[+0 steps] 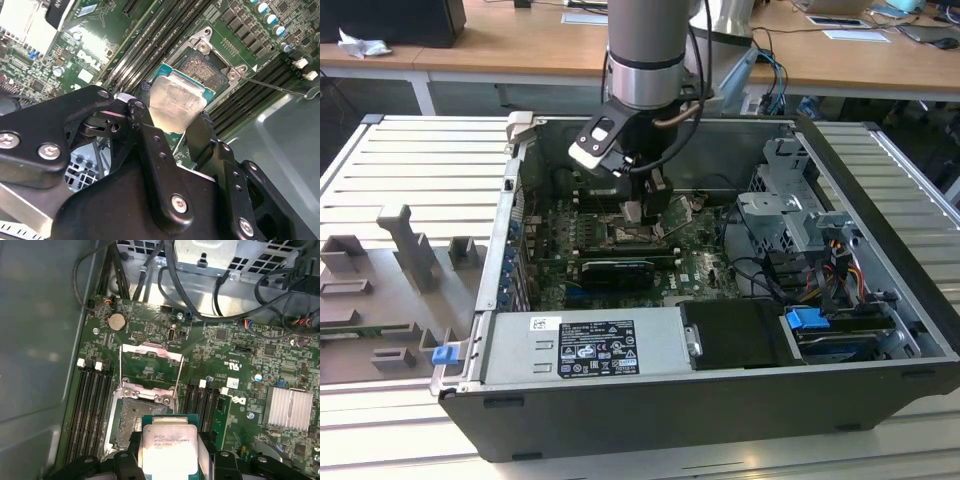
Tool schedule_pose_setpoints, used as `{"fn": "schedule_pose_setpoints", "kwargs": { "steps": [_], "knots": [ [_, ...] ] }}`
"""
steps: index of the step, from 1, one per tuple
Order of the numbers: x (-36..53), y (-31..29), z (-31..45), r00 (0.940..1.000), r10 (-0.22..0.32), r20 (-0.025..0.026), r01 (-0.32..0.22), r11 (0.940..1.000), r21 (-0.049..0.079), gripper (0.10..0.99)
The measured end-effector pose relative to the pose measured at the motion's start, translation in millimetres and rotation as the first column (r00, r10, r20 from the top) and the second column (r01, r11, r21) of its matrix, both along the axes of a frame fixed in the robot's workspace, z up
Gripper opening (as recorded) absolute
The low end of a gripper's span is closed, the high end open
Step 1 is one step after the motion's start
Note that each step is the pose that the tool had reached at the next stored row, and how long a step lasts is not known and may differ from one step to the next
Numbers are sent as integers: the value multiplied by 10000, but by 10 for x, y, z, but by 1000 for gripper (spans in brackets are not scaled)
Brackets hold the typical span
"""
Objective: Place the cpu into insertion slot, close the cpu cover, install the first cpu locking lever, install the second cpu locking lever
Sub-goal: 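Place the cpu into insertion slot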
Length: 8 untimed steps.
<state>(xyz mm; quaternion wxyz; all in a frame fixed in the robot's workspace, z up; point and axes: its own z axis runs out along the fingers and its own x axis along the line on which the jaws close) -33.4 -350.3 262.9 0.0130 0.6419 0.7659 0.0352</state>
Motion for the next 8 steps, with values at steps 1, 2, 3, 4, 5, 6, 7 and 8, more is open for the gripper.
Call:
{"fn": "schedule_pose_setpoints", "kwargs": {
  "steps": [1, 2, 3, 4, 5, 6, 7, 8],
  "knots": [
    [0, 10, -20, 10000, 1, -1, -1, 10000, -1, 529],
    [0, 19, -34, 10000, 1, -2, -1, 10000, -2, 529],
    [0, 37, -55, 10000, 2, -1, -2, 10000, 0, 529],
    [0, 50, -68, 10000, 1, -3, -1, 10000, 0, 529],
    [0, 73, -86, 10000, -24, -5, 24, 10000, 0, 529],
    [0, 78, -98, 9998, -182, -3, 182, 9998, 1, 529],
    [1, 79, -106, 9993, -365, -4, 365, 9993, 0, 529],
    [0, 80, -111, 9989, -473, -4, 473, 9989, 0, 529]
  ]
}}
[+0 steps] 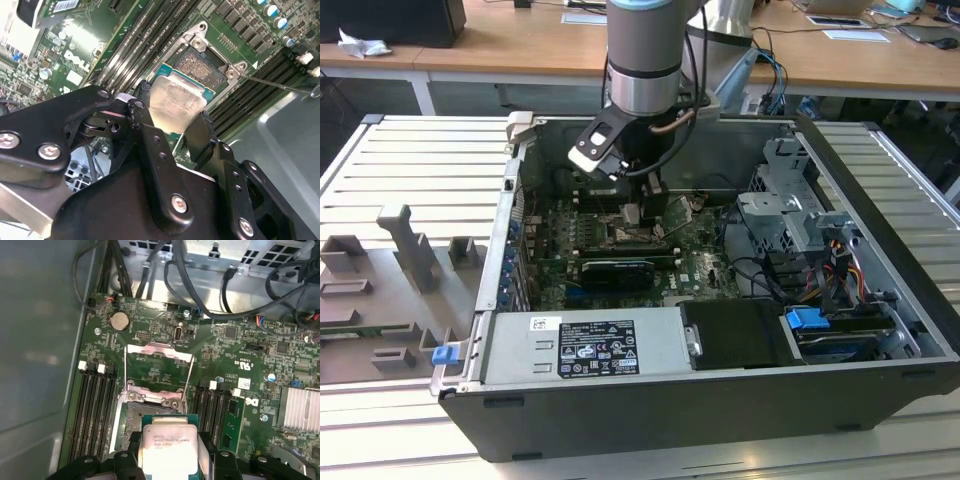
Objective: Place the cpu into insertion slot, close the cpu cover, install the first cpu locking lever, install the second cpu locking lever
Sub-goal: 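Place the cpu into insertion slot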
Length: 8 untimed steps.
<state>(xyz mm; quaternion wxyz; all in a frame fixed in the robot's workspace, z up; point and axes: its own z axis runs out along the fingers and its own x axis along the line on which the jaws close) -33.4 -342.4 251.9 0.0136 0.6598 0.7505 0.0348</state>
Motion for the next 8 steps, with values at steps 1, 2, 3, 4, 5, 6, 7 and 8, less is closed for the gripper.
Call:
{"fn": "schedule_pose_setpoints", "kwargs": {
  "steps": [1, 2, 3, 4, 5, 6, 7, 8],
  "knots": [
    [0, 3, -6, 9999, -129, -1, 129, 9999, -1, 529],
    [-1, 10, -11, 9998, -178, -1, 178, 9998, -1, 529],
    [0, 31, -26, 9998, -192, 1, 192, 9998, 0, 529],
    [0, 56, -43, 9998, -191, 0, 191, 9998, -1, 529],
    [0, 70, -51, 9998, -190, 1, 190, 9998, 0, 529],
    [0, 88, -63, 9998, -190, 0, 190, 9998, 0, 529],
    [0, 103, -74, 9998, -191, 0, 191, 9998, 0, 529],
    [0, 117, -87, 9998, -191, 1, 191, 9998, 1, 529]
  ]
}}
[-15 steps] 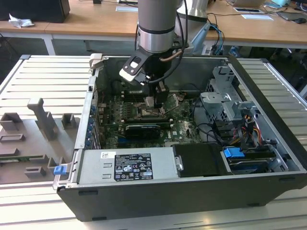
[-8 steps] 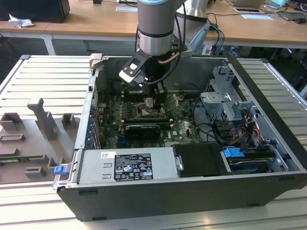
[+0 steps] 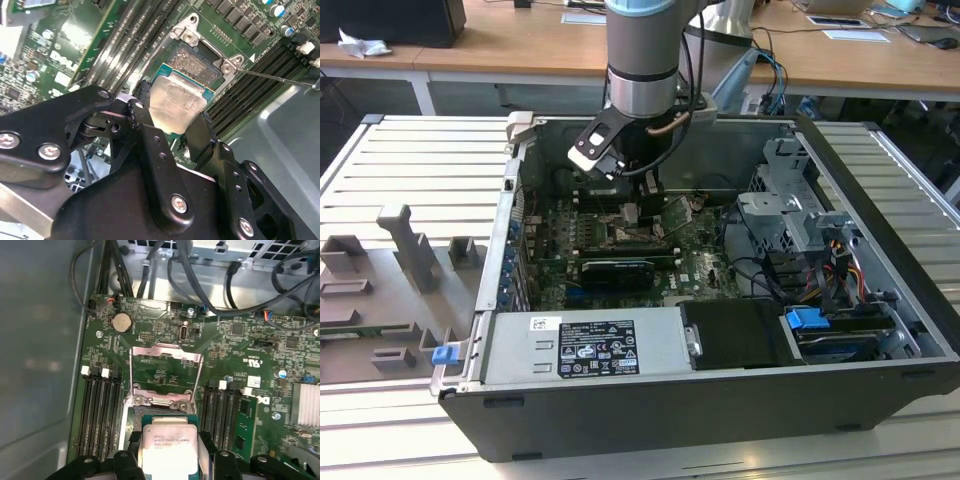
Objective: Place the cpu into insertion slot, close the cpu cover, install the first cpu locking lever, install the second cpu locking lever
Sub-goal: 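Place the cpu into insertion slot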
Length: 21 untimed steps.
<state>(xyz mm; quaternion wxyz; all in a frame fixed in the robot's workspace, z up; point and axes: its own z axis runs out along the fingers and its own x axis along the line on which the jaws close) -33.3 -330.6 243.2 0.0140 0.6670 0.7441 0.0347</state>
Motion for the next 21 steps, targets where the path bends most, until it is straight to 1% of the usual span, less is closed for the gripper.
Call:
{"fn": "schedule_pose_setpoints", "kwargs": {
  "steps": [2, 4, 8, 12, 17, 21],
  "knots": [
    [-1, 24, -24, 10000, -51, -1, 51, 10000, 0, 529],
    [-1, 43, -52, 9997, -230, -2, 230, 9997, -2, 529],
    [-1, 94, -107, 9996, -273, -1, 273, 9996, -1, 529],
    [-10, 103, -139, 9995, -308, -2, 308, 9995, -3, 529],
    [-18, 109, -163, 9977, -681, -2, 681, 9977, -3, 529],
    [-43, 134, -209, 9970, -771, 0, 771, 9970, -1, 529]
  ]
}}
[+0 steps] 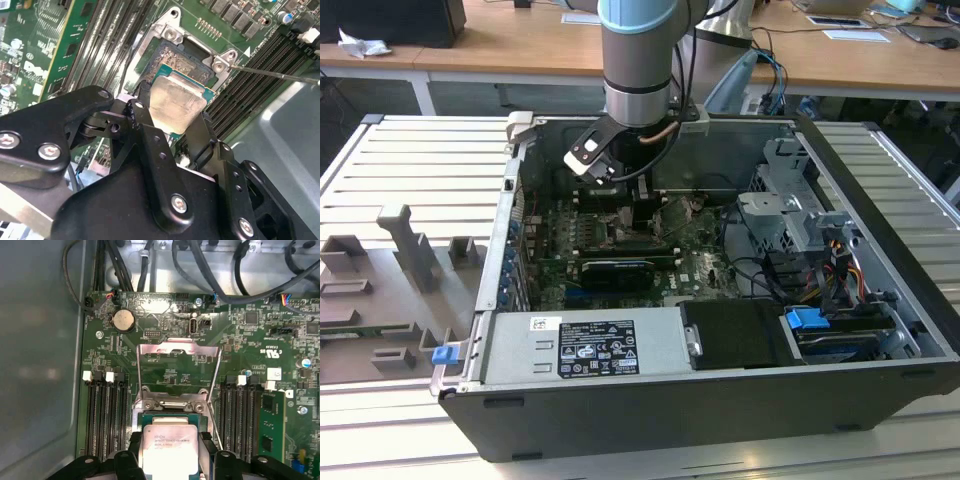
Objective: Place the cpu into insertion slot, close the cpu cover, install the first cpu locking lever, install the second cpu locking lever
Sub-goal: 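Place the cpu into insertion slot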
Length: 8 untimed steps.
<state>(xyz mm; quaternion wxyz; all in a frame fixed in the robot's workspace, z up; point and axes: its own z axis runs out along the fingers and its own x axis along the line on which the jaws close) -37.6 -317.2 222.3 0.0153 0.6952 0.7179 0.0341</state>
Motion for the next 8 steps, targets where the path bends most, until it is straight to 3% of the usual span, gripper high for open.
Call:
{"fn": "schedule_pose_setpoints", "kwargs": {
  "steps": [8],
  "knots": [
    [-31, 6, -72, 9995, -326, -1, 326, 9995, -1, 529]
  ]
}}
